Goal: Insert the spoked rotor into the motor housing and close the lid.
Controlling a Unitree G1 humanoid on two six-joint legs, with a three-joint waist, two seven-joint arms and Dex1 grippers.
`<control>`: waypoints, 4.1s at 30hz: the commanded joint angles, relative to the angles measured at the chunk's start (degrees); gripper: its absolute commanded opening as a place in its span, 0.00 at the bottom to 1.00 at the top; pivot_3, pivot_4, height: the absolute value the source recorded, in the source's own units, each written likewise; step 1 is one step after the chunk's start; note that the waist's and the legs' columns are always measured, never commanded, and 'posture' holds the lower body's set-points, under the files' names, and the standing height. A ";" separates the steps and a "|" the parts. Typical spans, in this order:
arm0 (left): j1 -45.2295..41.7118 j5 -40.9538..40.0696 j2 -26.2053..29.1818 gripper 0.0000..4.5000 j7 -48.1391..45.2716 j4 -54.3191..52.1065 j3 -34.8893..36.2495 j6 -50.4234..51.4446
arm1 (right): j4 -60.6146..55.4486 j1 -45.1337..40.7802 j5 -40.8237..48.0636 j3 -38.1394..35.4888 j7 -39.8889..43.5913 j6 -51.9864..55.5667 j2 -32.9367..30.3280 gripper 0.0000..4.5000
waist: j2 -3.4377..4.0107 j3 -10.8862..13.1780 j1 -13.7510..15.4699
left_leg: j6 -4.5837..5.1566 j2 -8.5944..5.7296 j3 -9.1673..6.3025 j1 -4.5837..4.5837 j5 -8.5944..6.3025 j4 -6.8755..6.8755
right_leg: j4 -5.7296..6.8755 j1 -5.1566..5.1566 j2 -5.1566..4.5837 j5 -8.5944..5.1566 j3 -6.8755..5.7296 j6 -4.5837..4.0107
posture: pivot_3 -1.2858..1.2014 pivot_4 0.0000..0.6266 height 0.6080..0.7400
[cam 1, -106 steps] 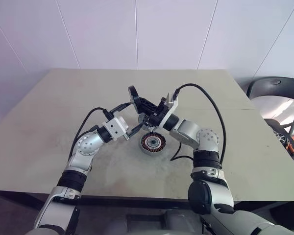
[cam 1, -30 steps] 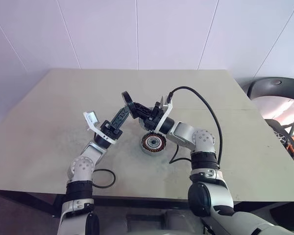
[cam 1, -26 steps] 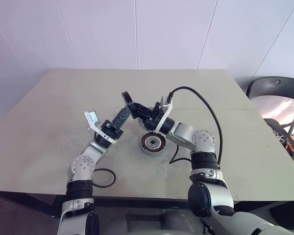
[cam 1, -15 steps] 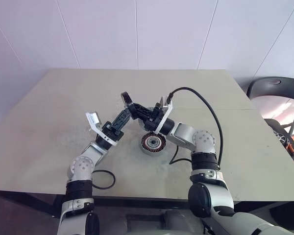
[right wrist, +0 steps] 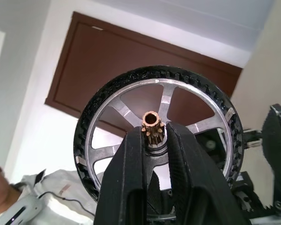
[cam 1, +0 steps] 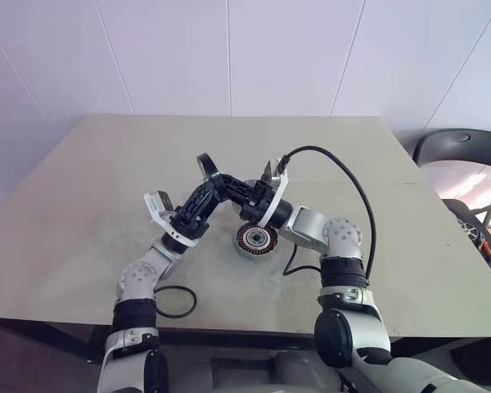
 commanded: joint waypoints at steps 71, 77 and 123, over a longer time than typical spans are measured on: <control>-3.07 -7.04 -0.39 0.49 -2.53 -5.99 3.10 4.83 | 0.36 -2.44 9.89 1.01 1.18 1.53 0.14 0.07 | 0.00 0.00 0.09 | 0.02 -0.01 -0.04 -0.42 -0.01 -0.07 | -0.53 -0.09 -0.03 0.05 -0.06 0.00 | 0.52 0.00 1.00; -3.00 -8.29 -0.56 0.05 -1.77 -6.84 3.54 5.15 | 0.64 -2.29 10.43 1.06 0.90 1.62 0.26 0.07 | 0.00 0.00 0.08 | 0.02 -0.01 -0.03 -0.41 -0.01 -0.06 | -0.52 -0.09 -0.03 0.05 -0.06 0.01 | 0.52 0.00 1.00; -5.96 28.71 12.65 0.05 4.80 -4.85 -15.63 -14.12 | 4.38 -6.33 3.26 -3.95 2.68 -8.78 -11.51 0.51 | 0.01 0.00 0.20 | 0.02 -0.02 -0.01 -0.39 -0.01 -0.04 | -0.48 -0.06 -0.02 0.22 -0.04 -0.10 | 0.52 0.00 1.00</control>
